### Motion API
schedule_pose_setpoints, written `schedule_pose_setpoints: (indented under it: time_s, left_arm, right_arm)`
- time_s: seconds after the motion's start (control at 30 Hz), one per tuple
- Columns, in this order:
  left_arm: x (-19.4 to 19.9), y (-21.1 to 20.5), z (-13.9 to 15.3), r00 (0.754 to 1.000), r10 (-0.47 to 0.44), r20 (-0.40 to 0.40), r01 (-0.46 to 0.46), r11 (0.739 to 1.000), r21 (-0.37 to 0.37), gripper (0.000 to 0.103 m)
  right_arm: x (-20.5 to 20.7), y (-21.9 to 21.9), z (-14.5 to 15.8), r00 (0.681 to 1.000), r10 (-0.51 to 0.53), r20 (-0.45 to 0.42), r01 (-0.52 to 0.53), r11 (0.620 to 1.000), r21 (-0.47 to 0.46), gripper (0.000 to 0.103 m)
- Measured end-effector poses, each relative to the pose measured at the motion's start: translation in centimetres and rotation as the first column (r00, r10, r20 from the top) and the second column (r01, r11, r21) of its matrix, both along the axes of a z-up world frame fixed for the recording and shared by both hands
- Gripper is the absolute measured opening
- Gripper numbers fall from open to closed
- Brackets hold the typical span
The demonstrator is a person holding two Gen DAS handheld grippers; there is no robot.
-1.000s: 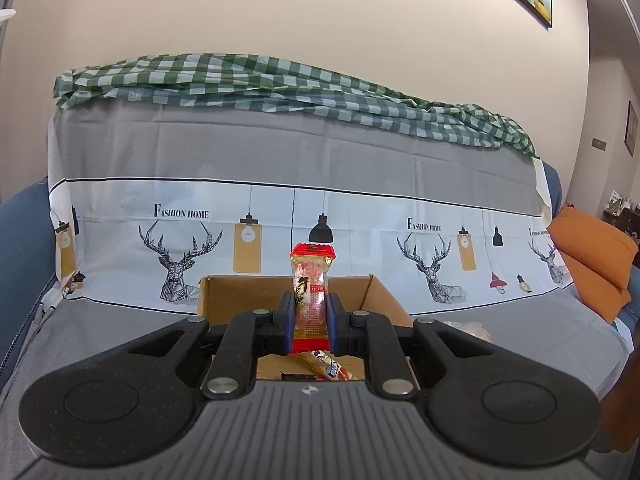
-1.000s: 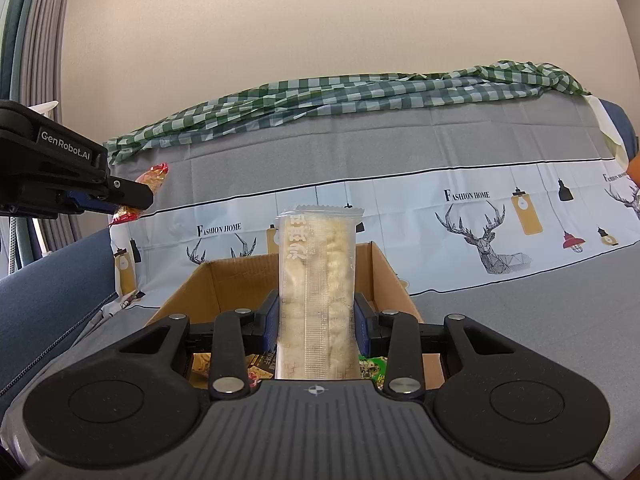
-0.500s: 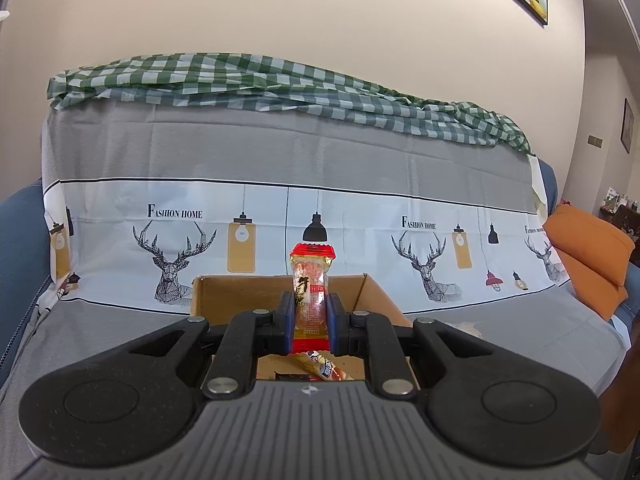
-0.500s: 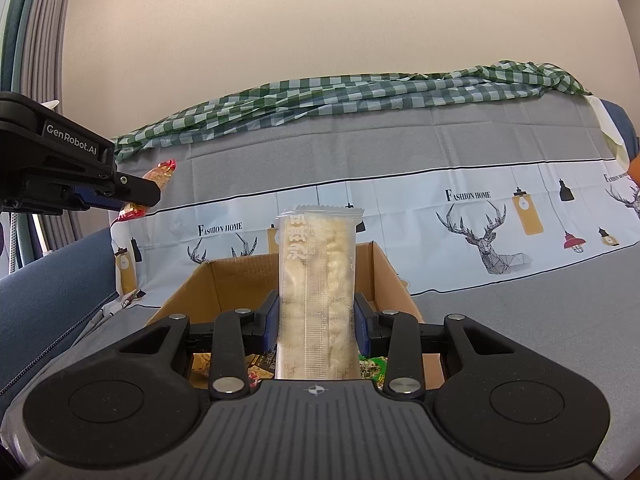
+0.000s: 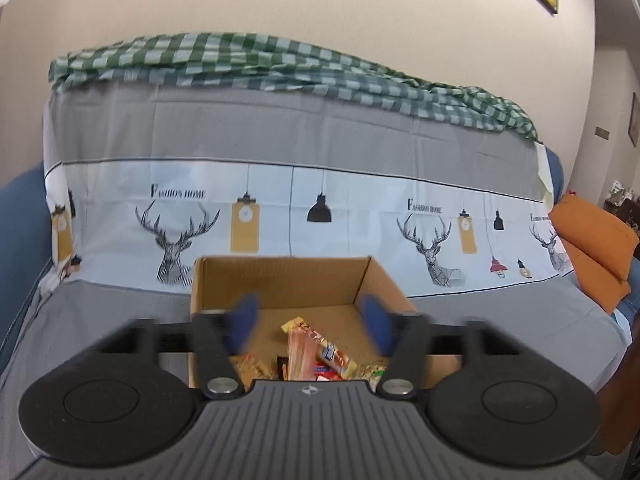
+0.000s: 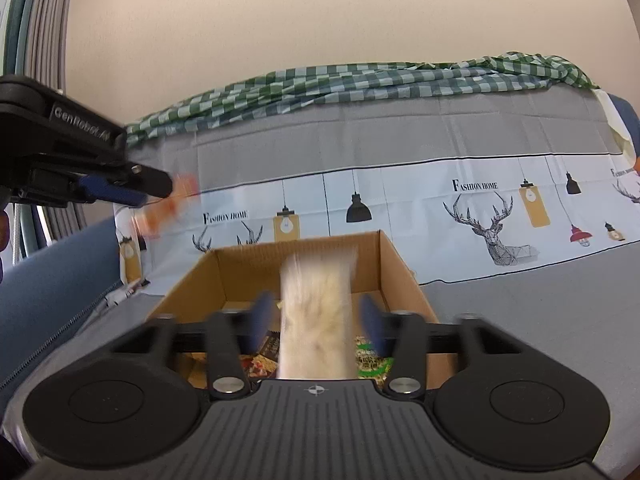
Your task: Organize snacks
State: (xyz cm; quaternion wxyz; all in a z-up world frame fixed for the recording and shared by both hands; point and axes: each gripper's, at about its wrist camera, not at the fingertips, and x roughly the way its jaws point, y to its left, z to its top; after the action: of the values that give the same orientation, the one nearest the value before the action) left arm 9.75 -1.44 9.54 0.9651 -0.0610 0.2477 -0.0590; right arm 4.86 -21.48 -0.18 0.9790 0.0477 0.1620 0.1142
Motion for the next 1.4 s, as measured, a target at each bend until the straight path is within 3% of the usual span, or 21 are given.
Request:
schedule_pose_setpoints:
  time_s: [0.03, 0.17, 0.27, 0.4, 0.53, 0.7, 0.83, 1.17, 1.4]
  left_arm:
    - [-0.2, 0.1, -0.2, 1.0, -0.001, -0.002, 0.001, 1.0, 0.0, 0.074]
    - [-1.4, 0.5, -0.9, 1.0, -0.003, -0.006, 0.003, 1.0, 0.007, 0.084]
    - [-3.5, 0.5, -1.5, 1.0, -0.002, 0.023, 0.001, 0.999, 0.052, 0.09]
    - [-6.6, 0.7, -2.6, 0.998, 0.019, 0.055, -0.024, 0.996, 0.085, 0.097]
    - [-8.5, 0.9, -3.8, 0.999, 0.034, 0.022, -0.035, 0.997, 0.069, 0.102]
    - [-9.4, 2.3, -6.0, 0.983, 0.145, -0.11, -0.148, 0.989, -0.013, 0.102]
    - [-9.6, 2.9, -7.8, 0.962, 0.196, -0.191, -0.195, 0.98, 0.026, 0.102]
    - [-9.4, 3.2, -8.4, 0.953, 0.176, -0.249, -0.175, 0.984, 0.027, 0.102]
    - [-9.0, 3.0, -8.8, 0.946, 0.186, -0.266, -0.183, 0.982, 0.038, 0.102]
  right_arm:
    - [-0.2, 0.1, 0.1, 1.0, 0.0, 0.01, 0.0, 1.0, -0.007, 0.077]
    - [-0.4, 0.3, 0.1, 1.0, 0.002, 0.01, -0.002, 1.0, -0.018, 0.09]
    - [-0.4, 0.2, 0.1, 1.0, -0.002, -0.006, 0.002, 1.0, -0.018, 0.102]
    - [-0.6, 0.0, 0.4, 1.0, -0.01, -0.023, 0.009, 1.0, -0.02, 0.102]
    - [-1.0, -0.6, 1.0, 0.996, -0.028, -0.083, 0.029, 1.0, 0.003, 0.102]
    - [-2.7, -1.4, 1.5, 0.989, -0.097, -0.114, 0.096, 0.995, -0.011, 0.102]
    - [-3.5, -1.6, 1.0, 0.981, -0.134, -0.137, 0.134, 0.991, -0.013, 0.102]
    - [-2.4, -0.8, 0.1, 0.967, -0.133, -0.217, 0.121, 0.99, -0.065, 0.102]
    - [-2.3, 0.3, 0.0, 0.971, -0.107, -0.215, 0.086, 0.991, -0.104, 0.102]
